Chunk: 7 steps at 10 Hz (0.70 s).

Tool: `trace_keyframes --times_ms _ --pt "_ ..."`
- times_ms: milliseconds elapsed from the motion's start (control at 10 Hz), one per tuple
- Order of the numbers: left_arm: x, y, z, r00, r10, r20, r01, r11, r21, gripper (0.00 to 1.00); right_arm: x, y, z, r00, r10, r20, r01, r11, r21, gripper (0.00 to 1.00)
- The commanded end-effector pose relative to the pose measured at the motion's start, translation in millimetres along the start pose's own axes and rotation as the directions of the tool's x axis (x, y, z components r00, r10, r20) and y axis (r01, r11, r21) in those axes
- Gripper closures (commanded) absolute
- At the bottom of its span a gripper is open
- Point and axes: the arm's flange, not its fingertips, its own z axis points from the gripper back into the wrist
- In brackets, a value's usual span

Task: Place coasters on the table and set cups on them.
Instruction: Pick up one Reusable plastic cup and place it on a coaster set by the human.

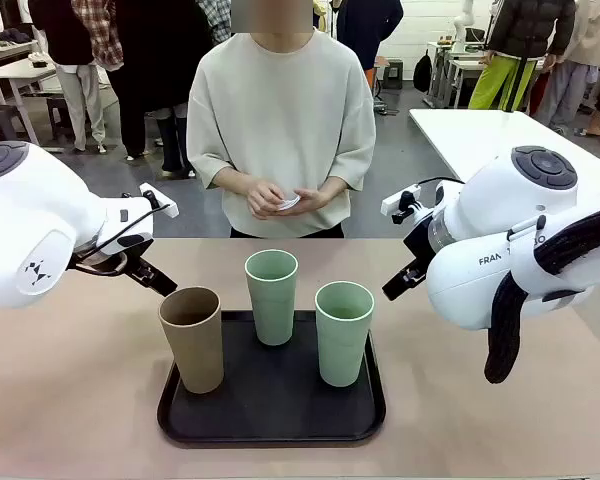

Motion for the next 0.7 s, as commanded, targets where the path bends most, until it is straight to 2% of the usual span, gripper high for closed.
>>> trace_keyframes --times_ms 0,600 --pt "0.0 -0.1 0.0 1.0 0.0 0.0 0.0 1.0 0.0 0.0 0.0 0.0 0.0 1.0 0.0 0.0 0.0 1.0 0.0 0.0" --pt "0.0 -0.1 0.0 1.0 0.0 0.0 0.0 1.0 0.0 0.0 0.0 0.0 0.0 1.0 0.0 0.0 0.0 1.0 0.0 0.0"
